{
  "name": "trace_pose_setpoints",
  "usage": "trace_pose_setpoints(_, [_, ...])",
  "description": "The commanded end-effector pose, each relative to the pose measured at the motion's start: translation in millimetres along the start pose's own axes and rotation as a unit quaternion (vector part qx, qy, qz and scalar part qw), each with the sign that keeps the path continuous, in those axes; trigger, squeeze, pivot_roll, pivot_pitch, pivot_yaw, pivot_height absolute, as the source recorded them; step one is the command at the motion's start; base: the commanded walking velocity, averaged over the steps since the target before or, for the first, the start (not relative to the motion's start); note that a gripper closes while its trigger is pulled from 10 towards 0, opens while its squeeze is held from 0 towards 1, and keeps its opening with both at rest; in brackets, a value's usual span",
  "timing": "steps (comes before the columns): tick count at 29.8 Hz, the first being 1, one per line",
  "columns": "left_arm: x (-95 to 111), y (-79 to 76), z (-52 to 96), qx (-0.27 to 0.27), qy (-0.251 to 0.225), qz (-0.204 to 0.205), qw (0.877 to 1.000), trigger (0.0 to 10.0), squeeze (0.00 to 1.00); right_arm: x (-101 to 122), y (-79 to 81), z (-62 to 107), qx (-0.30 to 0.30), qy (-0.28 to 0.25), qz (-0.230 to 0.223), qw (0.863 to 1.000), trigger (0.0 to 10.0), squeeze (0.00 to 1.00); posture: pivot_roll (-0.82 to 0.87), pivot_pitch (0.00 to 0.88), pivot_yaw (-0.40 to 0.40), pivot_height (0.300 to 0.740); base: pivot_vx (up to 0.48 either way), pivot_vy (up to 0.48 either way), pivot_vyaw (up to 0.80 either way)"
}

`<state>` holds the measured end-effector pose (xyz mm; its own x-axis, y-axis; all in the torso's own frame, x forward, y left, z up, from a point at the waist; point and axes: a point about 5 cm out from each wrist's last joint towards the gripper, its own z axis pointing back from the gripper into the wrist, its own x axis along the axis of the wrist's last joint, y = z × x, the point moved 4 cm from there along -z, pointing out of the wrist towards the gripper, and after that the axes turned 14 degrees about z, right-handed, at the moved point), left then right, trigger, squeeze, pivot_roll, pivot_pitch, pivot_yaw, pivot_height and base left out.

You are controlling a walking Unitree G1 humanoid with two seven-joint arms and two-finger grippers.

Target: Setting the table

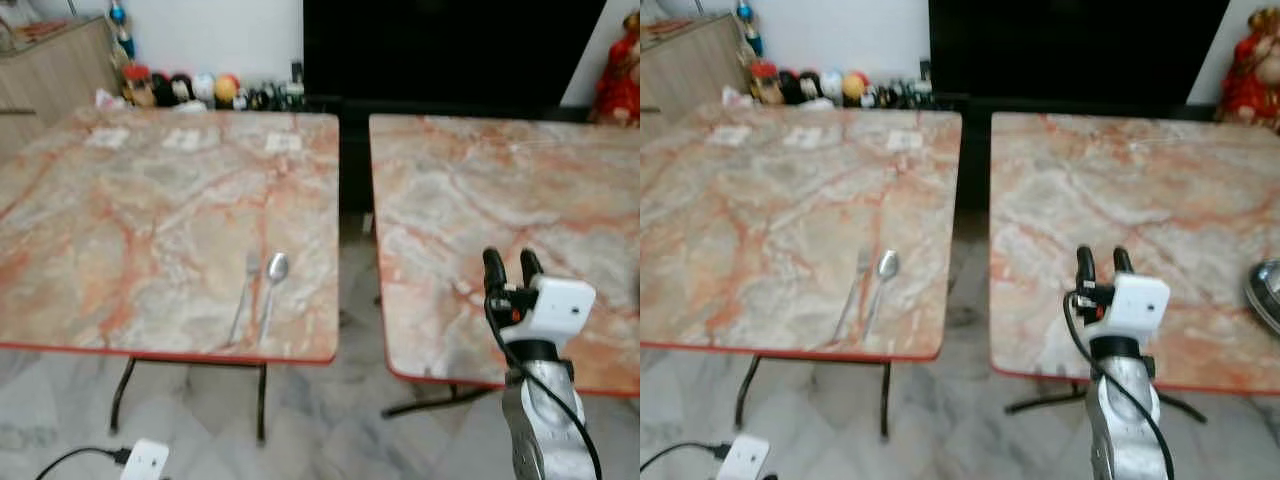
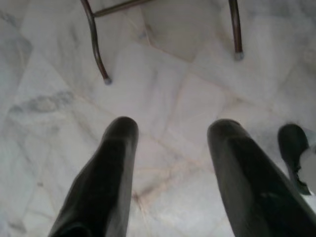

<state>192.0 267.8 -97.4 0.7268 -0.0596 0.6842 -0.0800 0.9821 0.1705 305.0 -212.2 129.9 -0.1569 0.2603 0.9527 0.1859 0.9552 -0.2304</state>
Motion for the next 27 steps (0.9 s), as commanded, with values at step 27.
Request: trace_pose_setpoints(27, [10,7.3,-1.7,0.006,-0.014,-0.010,1.000,10.0,0.00,-2,10.5,-1.6,0.002,0.001,-0.011,1.000,10.0,0.00,0.10,0.032,0.016,0.740,0.000,0.259,0.00])
